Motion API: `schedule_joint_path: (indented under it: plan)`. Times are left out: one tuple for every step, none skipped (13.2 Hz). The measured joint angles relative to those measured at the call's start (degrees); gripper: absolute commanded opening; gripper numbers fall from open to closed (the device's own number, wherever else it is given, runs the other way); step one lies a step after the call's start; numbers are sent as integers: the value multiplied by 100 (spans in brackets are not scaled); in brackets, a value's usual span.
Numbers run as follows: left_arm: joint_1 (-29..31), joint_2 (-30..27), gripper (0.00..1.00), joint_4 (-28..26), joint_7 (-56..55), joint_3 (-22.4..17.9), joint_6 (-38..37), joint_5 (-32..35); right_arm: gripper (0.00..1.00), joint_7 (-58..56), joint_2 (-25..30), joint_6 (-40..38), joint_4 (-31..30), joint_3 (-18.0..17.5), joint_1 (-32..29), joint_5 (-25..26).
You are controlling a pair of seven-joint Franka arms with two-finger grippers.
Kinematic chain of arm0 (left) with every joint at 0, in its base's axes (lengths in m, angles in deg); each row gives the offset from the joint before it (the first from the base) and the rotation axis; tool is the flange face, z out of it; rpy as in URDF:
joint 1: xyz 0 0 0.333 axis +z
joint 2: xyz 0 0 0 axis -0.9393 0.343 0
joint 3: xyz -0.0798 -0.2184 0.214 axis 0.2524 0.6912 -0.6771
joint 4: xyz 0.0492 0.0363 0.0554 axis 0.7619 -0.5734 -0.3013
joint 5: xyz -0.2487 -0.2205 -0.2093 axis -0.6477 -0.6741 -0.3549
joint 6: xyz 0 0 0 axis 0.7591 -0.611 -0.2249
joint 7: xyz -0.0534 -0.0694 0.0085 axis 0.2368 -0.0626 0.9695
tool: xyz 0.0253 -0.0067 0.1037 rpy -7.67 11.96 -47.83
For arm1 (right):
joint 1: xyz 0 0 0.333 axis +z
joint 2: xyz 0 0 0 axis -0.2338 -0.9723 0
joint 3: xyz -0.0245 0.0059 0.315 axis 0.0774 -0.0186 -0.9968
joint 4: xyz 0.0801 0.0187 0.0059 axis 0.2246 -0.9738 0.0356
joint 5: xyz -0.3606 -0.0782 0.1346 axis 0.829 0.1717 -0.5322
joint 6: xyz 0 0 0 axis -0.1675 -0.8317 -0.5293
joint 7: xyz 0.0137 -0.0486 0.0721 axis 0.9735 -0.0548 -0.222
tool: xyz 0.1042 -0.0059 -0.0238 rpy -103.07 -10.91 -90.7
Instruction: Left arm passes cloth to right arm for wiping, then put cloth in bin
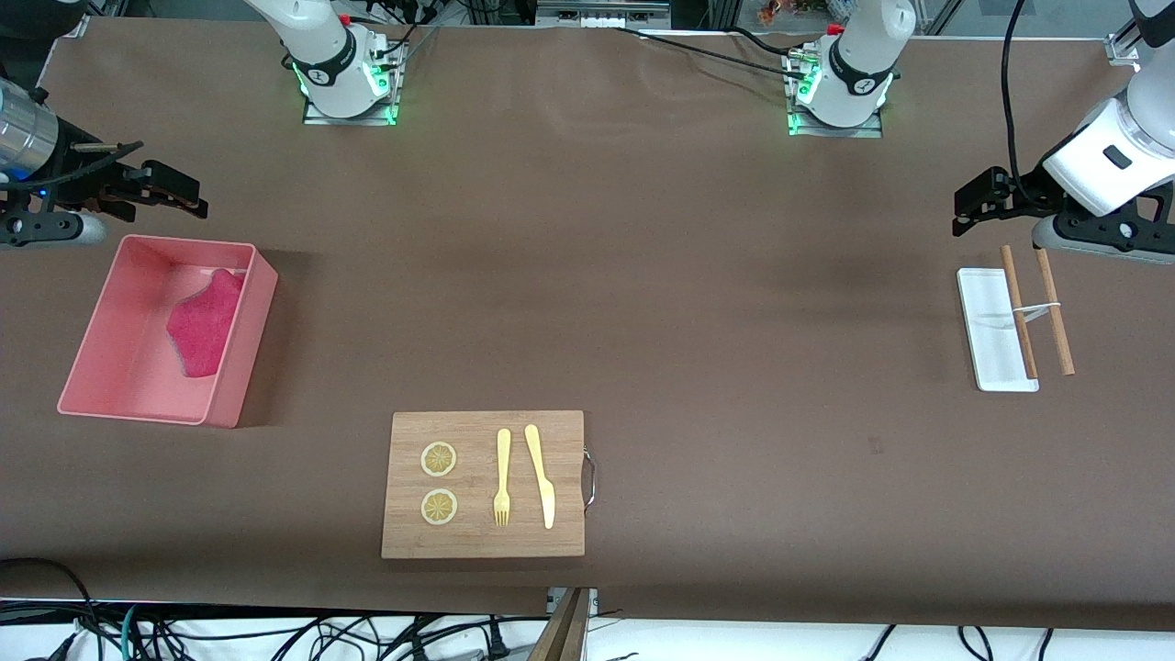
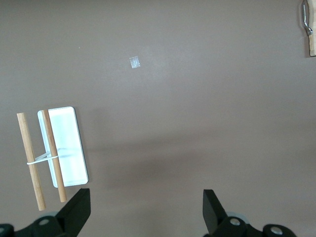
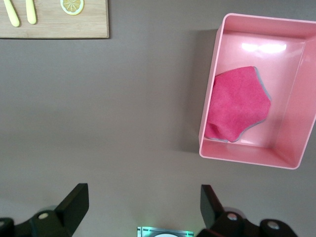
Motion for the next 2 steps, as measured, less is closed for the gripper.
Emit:
schedule_joint_path:
  plan:
    - [0,0,100,0,0,1,0,0,100,9,-3,0,0,-23,0,0]
    - [0,0,100,0,0,1,0,0,100,13,-5,0,0,-28,0,1]
